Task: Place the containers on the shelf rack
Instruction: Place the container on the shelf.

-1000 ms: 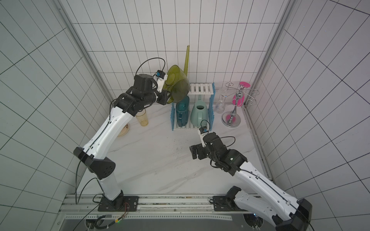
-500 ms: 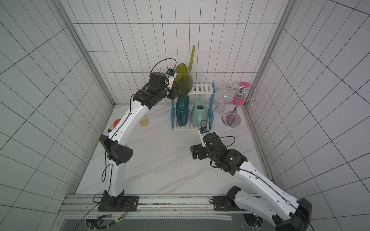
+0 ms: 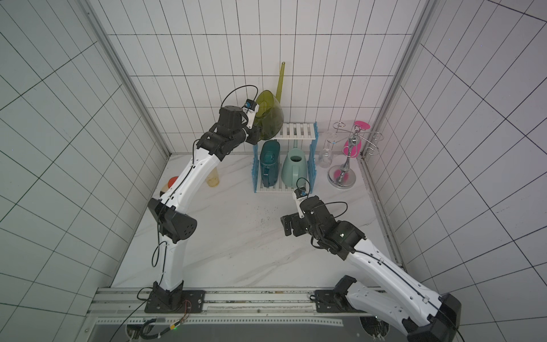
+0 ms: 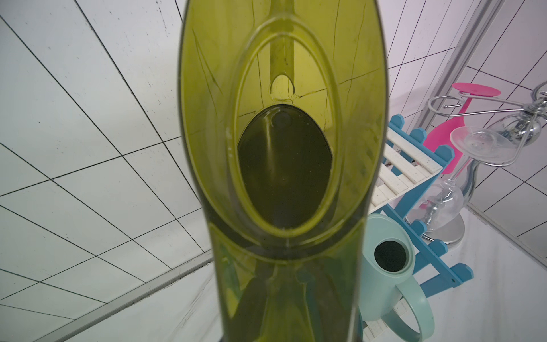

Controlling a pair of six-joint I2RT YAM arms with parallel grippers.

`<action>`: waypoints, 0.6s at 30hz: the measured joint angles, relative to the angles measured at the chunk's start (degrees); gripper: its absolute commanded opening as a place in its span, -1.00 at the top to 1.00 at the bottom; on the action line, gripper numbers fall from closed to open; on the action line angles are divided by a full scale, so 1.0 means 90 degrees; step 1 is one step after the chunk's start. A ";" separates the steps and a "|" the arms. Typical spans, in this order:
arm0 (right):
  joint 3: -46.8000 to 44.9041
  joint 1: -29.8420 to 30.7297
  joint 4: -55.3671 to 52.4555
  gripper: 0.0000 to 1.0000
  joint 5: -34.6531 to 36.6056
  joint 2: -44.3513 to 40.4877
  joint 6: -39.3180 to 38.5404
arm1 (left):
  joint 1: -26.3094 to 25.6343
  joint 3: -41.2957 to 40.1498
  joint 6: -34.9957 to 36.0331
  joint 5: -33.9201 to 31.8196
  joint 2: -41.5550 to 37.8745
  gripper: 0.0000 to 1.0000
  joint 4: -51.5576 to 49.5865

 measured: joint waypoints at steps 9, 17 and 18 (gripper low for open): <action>0.0000 0.0000 0.0000 -0.98 0.0005 0.0000 0.0000 | -0.0005 0.0000 0.0002 0.0061 0.0019 0.45 0.0000; 0.0000 0.0000 0.0000 -0.98 0.0010 -0.0002 0.0000 | -0.0010 0.0000 0.0029 0.0078 0.0024 0.34 0.0083; 0.0000 0.0000 0.0000 -0.98 0.0010 -0.0002 0.0000 | -0.0010 0.0000 0.0036 0.0078 0.0024 0.32 0.0143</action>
